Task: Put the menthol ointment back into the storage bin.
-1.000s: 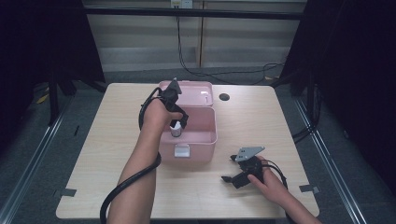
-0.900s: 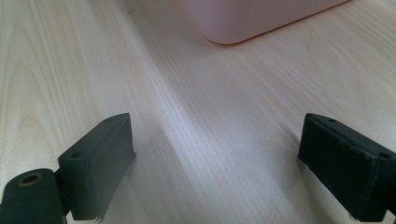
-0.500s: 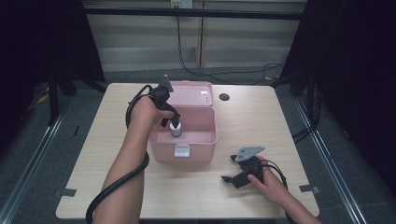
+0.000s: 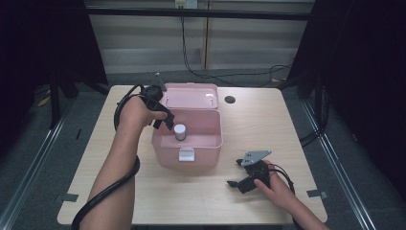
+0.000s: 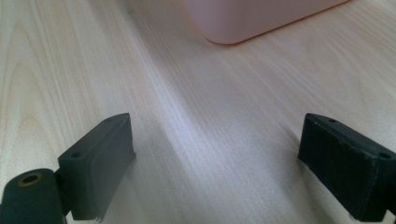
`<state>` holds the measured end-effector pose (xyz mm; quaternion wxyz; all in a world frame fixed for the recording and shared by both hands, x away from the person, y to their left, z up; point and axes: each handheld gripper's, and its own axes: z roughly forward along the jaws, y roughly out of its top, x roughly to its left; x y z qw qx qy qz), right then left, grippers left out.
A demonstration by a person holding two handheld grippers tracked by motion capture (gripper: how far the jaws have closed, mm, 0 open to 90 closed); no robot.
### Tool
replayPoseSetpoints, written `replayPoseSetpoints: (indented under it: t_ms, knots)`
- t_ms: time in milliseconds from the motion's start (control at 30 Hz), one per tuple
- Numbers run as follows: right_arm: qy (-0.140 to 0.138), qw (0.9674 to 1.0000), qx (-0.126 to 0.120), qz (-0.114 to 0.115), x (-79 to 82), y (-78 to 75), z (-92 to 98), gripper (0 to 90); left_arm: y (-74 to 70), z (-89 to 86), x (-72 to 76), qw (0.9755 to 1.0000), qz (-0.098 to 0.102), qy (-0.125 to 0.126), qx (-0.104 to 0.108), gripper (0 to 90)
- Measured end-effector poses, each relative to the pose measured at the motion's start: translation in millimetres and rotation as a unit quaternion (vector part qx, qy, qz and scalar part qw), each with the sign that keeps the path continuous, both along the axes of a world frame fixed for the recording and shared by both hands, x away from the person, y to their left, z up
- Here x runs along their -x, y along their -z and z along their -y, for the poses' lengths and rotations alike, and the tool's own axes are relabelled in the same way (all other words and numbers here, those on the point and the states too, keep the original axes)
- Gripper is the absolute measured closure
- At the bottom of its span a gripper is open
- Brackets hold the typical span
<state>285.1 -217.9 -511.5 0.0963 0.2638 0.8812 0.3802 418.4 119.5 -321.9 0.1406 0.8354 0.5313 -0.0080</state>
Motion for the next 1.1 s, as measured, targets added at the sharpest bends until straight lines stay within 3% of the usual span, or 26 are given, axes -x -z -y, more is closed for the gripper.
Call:
replayPoseSetpoints:
  t_ms: [500, 1100]
  knots:
    - [0.0, 1.0, 0.0, 0.0, 0.0, 0.0, 0.0, 9.7, -10.1, -27.7, 9.5, 0.9998, 0.004, -0.018, 0.006, 22.4]
    - [0.001, 1.0, -0.001, 0.0, 0.0, 0.0, -0.1, 9.7, -7.0, -64.1, 23.9, 0.9992, 0.013, -0.035, 0.016, 22.5]
